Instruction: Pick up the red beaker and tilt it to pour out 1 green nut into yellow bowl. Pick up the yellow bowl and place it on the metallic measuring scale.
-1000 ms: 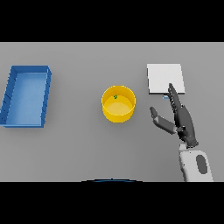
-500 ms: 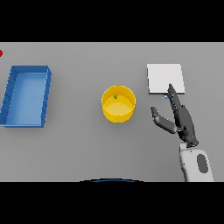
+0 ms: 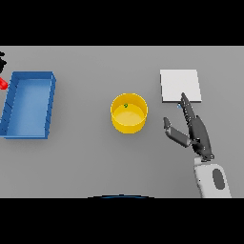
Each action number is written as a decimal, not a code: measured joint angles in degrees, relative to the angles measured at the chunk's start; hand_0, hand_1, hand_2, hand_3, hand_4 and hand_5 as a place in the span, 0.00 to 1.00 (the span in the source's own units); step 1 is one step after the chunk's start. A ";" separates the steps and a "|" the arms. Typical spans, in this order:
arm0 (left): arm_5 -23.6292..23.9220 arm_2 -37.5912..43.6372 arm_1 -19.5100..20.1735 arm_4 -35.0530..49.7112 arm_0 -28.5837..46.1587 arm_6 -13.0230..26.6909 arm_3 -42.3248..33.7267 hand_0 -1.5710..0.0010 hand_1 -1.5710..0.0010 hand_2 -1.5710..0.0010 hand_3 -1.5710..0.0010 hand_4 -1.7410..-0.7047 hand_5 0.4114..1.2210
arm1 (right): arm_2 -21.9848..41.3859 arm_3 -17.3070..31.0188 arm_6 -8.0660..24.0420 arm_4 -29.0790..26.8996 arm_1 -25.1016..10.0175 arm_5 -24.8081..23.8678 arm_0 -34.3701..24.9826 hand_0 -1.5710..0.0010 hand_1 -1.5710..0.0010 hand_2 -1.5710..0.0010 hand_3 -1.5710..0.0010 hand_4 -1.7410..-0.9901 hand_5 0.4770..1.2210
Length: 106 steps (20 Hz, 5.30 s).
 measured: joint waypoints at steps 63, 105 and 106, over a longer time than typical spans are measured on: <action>-3.77 -3.03 4.82 13.13 12.12 -2.44 -20.74 1.00 1.00 1.00 1.00 0.92 0.39 | 31.67 23.38 -6.83 33.32 -15.06 23.62 -36.67 1.00 1.00 1.00 1.00 0.62 0.30; -2.87 -3.25 6.68 13.24 12.40 -2.46 -23.74 1.00 1.00 1.00 1.00 0.92 0.42 | 26.04 17.29 2.90 27.84 -23.77 29.71 -42.04 0.03 0.01 0.00 0.12 0.02 1.00; -3.01 -3.02 6.36 13.49 12.27 -2.39 -22.94 1.00 1.00 1.00 1.00 0.91 0.42 | 25.86 18.02 3.00 28.12 -24.36 29.03 -42.36 0.02 0.01 0.00 0.11 0.02 1.00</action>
